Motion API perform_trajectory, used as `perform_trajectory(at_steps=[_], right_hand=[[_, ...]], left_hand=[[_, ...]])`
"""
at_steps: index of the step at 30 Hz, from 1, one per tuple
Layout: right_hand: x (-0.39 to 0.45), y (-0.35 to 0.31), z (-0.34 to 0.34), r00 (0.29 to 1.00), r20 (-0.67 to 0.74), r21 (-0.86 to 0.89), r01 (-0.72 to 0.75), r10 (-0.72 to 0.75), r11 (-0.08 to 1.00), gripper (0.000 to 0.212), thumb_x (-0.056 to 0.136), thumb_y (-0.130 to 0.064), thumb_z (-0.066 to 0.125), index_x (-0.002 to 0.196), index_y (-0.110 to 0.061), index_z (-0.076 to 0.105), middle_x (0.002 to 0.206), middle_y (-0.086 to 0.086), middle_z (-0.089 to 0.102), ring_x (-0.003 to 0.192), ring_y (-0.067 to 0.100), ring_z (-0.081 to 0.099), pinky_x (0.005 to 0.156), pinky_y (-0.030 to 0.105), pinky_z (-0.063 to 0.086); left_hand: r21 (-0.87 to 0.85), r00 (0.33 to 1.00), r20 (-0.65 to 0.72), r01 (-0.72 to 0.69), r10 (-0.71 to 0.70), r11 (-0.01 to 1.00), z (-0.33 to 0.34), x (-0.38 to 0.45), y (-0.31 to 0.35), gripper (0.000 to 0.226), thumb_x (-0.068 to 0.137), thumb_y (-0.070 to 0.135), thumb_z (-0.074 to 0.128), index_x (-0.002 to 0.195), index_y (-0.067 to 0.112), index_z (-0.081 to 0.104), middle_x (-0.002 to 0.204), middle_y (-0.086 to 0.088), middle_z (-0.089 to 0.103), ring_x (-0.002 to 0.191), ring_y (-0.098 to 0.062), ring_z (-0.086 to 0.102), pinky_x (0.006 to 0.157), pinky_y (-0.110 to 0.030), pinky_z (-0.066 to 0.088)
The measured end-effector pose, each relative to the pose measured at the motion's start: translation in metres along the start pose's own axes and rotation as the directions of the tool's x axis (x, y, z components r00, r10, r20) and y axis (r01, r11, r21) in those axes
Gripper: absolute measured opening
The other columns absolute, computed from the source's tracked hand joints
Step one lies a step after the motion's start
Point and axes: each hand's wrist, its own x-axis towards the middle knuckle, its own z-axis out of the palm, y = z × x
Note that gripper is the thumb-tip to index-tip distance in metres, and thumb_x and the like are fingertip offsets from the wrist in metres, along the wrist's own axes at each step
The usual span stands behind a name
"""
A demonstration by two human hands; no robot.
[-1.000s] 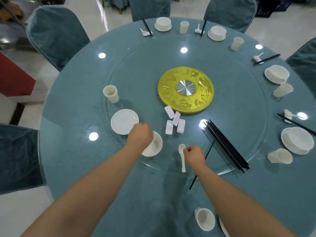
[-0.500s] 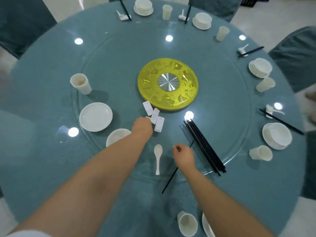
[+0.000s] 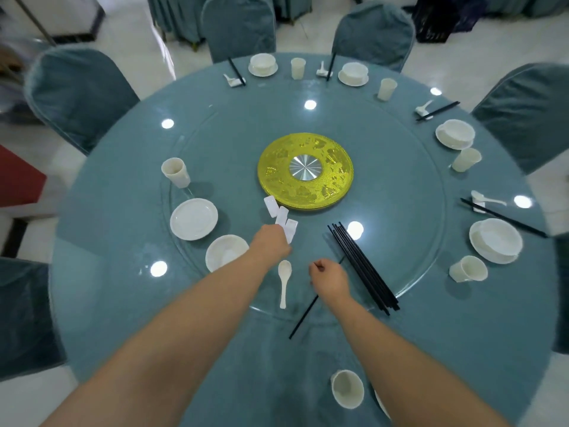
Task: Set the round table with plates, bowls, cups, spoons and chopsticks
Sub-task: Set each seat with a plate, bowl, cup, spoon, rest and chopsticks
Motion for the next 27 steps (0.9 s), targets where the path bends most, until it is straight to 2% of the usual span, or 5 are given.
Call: perform_trajectory(at_steps=[6, 10, 13, 17, 27], right_hand=[[-0.047, 0.012, -0.029, 0.993, 0.101, 0.227, 0.037, -0.061, 0.973, 0.009, 0.094, -0.017, 0.055, 0.102, -0.018, 0.061, 0.094, 0.011, 0.07, 0.065, 0.017, 0.065, 0.061, 0.029, 0.048], [-0.077, 0.048, -0.056, 0.996, -0.057, 0.165, 0.074, -0.066, 0.984, 0.014, 0.087, -0.013, 0.059, 0.092, -0.007, 0.07, 0.083, 0.014, 0.073, 0.073, 0.026, 0.065, 0.069, 0.037, 0.052], [-0.097, 0.079, -0.079, 0.994, -0.103, 0.151, 0.058, -0.043, 0.987, 0.015, 0.087, -0.01, 0.057, 0.091, -0.006, 0.07, 0.084, 0.012, 0.073, 0.078, 0.027, 0.067, 0.072, 0.034, 0.055], [-0.114, 0.124, -0.109, 0.987, -0.16, 0.212, 0.006, 0.029, 0.977, 0.015, 0.094, -0.015, 0.054, 0.095, -0.018, 0.068, 0.069, -0.001, 0.067, 0.057, 0.012, 0.061, 0.055, 0.02, 0.049], [-0.13, 0.225, -0.169, 0.904, -0.315, 0.455, -0.123, 0.288, 0.882, 0.012, 0.09, -0.02, 0.062, 0.095, -0.011, 0.069, 0.069, 0.002, 0.068, 0.06, 0.016, 0.062, 0.064, 0.03, 0.054]], left_hand=[[-0.432, 0.991, 0.119, 0.106, -0.06, 0.896, 0.018, -0.067, 0.054, 0.038, 0.07, 0.044, 0.077, 0.072, 0.016, 0.051, 0.064, -0.003, 0.066, 0.045, -0.008, 0.058, 0.037, -0.017, 0.041], [-0.497, 0.988, 0.154, 0.051, 0.03, 0.866, 0.04, -0.109, 0.095, 0.045, 0.078, 0.039, 0.073, 0.109, 0.015, 0.051, 0.103, -0.009, 0.062, 0.078, -0.022, 0.069, 0.061, -0.028, 0.06], [-0.62, 0.963, 0.261, 0.112, 0.069, 0.777, 0.059, -0.135, 0.126, 0.071, 0.079, 0.033, 0.075, 0.139, 0.02, 0.04, 0.089, -0.007, 0.066, 0.08, -0.024, 0.071, 0.059, -0.034, 0.06], [-0.555, 0.95, 0.285, 0.054, 0.129, 0.83, 0.079, -0.156, 0.155, 0.024, 0.09, 0.026, 0.054, 0.109, 0.012, 0.06, 0.086, -0.013, 0.065, 0.059, -0.023, 0.061, 0.052, -0.03, 0.056], [-0.43, 0.913, 0.292, -0.141, 0.285, 0.892, 0.138, -0.178, 0.232, 0.017, 0.087, 0.006, 0.055, 0.087, 0.01, 0.071, 0.065, -0.005, 0.064, 0.061, -0.02, 0.059, 0.069, -0.032, 0.056]])
